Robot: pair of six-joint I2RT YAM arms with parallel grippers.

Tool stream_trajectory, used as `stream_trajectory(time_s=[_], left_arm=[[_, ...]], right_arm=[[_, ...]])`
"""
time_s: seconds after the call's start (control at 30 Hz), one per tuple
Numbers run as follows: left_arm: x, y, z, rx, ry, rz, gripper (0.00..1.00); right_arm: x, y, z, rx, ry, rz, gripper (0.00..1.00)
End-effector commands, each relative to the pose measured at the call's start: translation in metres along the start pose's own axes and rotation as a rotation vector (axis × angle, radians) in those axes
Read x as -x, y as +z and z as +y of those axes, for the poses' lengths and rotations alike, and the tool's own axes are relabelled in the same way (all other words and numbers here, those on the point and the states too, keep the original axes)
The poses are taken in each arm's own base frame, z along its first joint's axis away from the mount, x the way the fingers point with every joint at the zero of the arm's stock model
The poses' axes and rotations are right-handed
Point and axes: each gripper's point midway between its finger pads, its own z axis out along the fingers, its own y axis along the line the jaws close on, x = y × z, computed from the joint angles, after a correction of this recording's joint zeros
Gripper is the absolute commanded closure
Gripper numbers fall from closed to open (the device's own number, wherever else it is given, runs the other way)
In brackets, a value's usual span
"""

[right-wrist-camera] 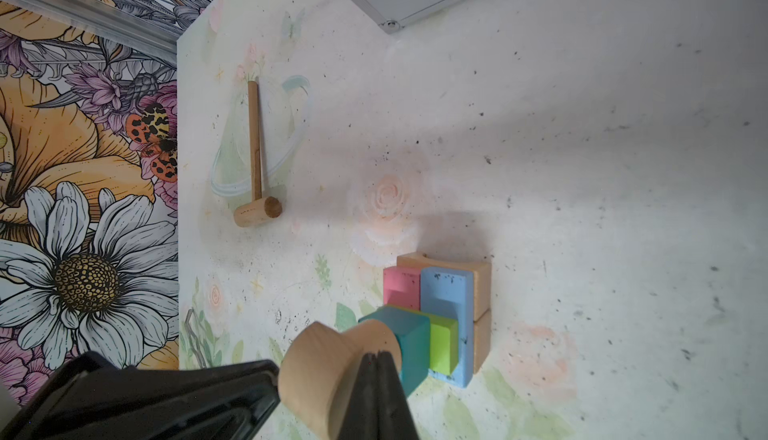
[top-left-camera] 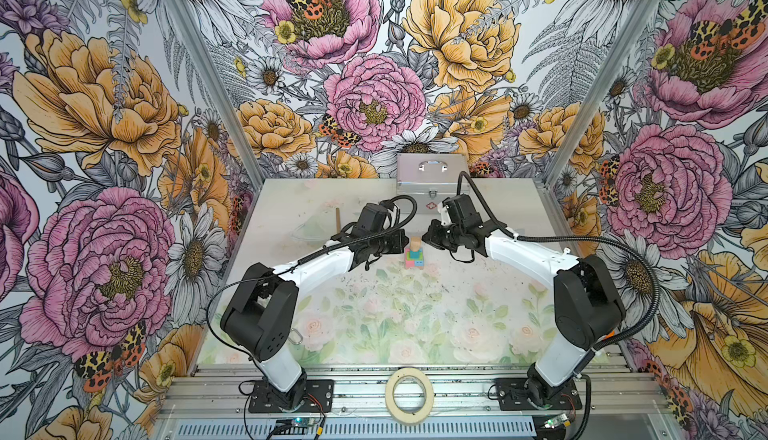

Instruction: Build the wood block tower

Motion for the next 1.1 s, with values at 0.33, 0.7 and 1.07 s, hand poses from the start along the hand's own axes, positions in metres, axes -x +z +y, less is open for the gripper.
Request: stream_trajectory(time_s=[0.33,0.7,1.07], left_arm=[[0.0033,-0.0073,-0.0057,-0.003,0.018,-0.023,0.92],[0.0022,-0.0066,-0.0054,-0.003,0.017,-0.018,0.92],[0.0033,-0.0066,-0.0054,-0.003,0.018,-0.021,0.91]], right_arm=[[0.0148,0.0001,0.0091,0.023,0.001,-0.037,1.00],[0.0161,-0.0001,0.0105,0.025,-0.001,-0.039,1.00],[0.0160,0.0019,0.0114,0.028,0.000,-0.035,1.00]])
